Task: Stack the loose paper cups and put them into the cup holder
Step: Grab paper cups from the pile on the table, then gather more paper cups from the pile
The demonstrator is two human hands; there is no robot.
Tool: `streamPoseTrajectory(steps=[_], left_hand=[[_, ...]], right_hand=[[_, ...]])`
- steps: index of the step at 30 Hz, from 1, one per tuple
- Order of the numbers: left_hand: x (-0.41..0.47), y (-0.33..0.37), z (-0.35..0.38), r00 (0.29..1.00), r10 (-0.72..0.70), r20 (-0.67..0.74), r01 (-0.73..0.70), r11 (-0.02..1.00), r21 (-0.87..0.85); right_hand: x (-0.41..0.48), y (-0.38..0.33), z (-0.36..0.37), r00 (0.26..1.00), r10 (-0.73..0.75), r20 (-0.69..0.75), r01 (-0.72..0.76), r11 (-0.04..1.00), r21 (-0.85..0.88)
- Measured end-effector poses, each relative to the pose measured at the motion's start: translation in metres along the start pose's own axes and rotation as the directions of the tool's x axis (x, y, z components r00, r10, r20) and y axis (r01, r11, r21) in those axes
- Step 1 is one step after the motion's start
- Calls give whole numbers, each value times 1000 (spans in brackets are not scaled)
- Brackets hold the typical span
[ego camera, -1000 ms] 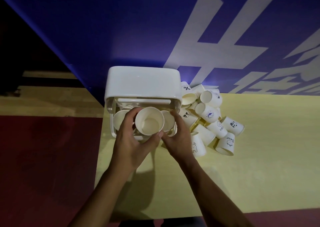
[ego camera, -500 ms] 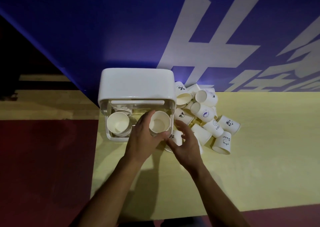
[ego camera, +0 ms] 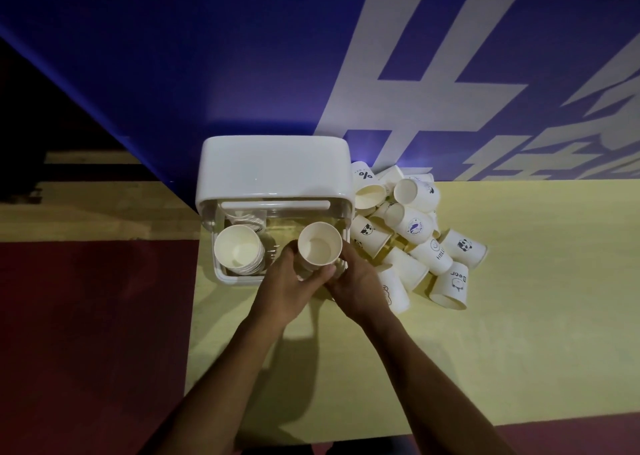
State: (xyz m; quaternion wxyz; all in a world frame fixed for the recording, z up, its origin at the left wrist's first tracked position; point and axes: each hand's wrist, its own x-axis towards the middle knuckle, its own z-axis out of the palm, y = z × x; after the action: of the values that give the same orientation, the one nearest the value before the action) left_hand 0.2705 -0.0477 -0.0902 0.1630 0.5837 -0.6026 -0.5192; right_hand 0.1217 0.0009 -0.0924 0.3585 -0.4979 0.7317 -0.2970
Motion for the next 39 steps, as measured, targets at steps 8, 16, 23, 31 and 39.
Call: streamPoseTrajectory(steps=[8, 16, 23, 31, 39], left_hand=[[36, 2, -1, 1000, -21, 10, 22, 992, -125], [70, 6, -3, 998, -43, -47, 43, 999, 3], [73, 7, -5, 999, -34, -5, 34, 997, -64], [61, 11, -12, 998, -38, 41, 42, 995, -88], [-42, 38, 18, 998, -25, -64, 30, 996, 82]], right_hand=[[34, -5, 4, 997, -4, -79, 3, 1000, -23], [61, -6, 27, 993, 18, -116, -23, 999, -43], [68, -21, 23, 989, -87, -121, 81, 995, -56], [47, -13, 17, 999, 24, -22, -23, 1000, 10], [-42, 23, -63, 967, 203, -153, -184, 974, 131]])
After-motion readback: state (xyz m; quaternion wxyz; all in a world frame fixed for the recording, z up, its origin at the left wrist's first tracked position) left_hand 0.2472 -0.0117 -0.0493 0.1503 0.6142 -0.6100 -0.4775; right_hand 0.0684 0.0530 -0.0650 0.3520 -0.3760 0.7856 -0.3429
